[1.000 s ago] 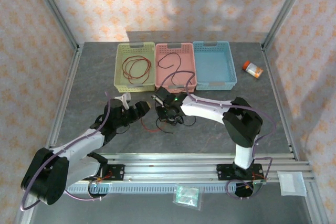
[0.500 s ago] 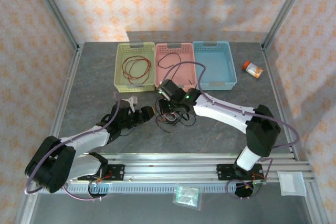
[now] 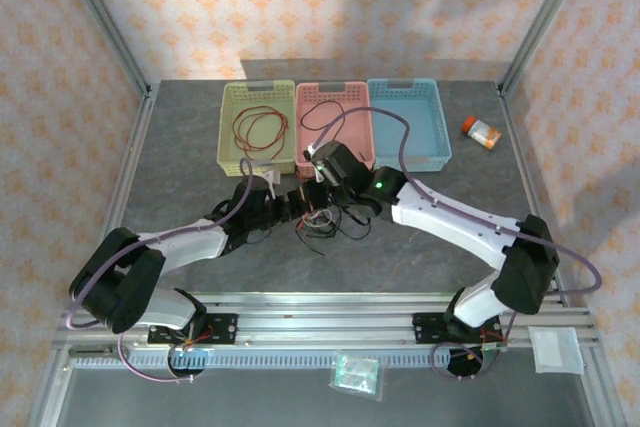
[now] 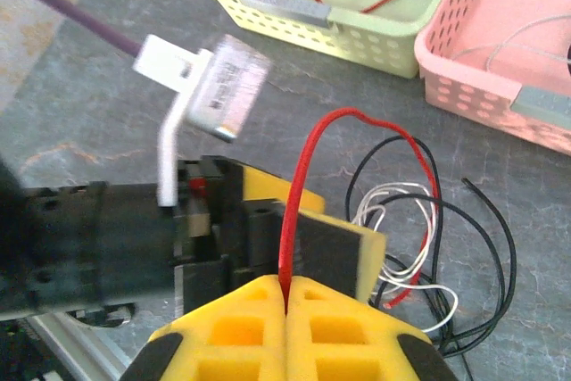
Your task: Untangle the cables
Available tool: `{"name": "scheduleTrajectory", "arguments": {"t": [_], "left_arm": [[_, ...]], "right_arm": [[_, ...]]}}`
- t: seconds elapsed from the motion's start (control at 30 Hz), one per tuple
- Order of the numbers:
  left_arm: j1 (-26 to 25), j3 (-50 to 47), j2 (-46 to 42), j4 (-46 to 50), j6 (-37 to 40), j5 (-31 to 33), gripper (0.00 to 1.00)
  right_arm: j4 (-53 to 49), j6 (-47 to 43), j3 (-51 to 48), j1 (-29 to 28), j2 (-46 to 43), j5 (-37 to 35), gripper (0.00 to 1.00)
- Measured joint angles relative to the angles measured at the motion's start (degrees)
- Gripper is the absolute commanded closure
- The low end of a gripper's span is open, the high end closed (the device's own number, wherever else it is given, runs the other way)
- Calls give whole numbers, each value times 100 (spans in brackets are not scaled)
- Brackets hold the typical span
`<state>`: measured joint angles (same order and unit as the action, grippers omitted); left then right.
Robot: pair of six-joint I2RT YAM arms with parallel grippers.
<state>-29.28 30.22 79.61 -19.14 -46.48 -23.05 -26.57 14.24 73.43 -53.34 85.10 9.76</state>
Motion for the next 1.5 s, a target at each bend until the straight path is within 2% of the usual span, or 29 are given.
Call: {"name": "scheduleTrajectory", "arguments": {"t": [0.37,0.77,0.93,1.03,1.13,1.33,1.4,1.5], "left_arm": [[-26,92,339,330,9,553,21],[-37,98,651,367,7,616,21],[-37,98,654,363,4,621,21],[-42,61,612,352,-9,680,25],[-74,-258,166,356,-52,866,26],[-26,-361,-1572,918,131,1495,26],[90,-205,-2000,1150,306,1628,26],[520,142,-2406,1495,597,1600,26]], "right_arm": [[133,-68,15,0,-750,59,100],[354,-116,531,0,-1250,96,100],[356,-155,649,0,-1388,-83,100],[348,-195,741,0,-1473,-286,100],[323,-205,868,0,-1499,-623,100],[-92,116,1333,35,-1331,-1788,100],[-186,238,1425,79,-1246,-2024,100],[-356,492,1534,205,-1047,-2253,100]]}}
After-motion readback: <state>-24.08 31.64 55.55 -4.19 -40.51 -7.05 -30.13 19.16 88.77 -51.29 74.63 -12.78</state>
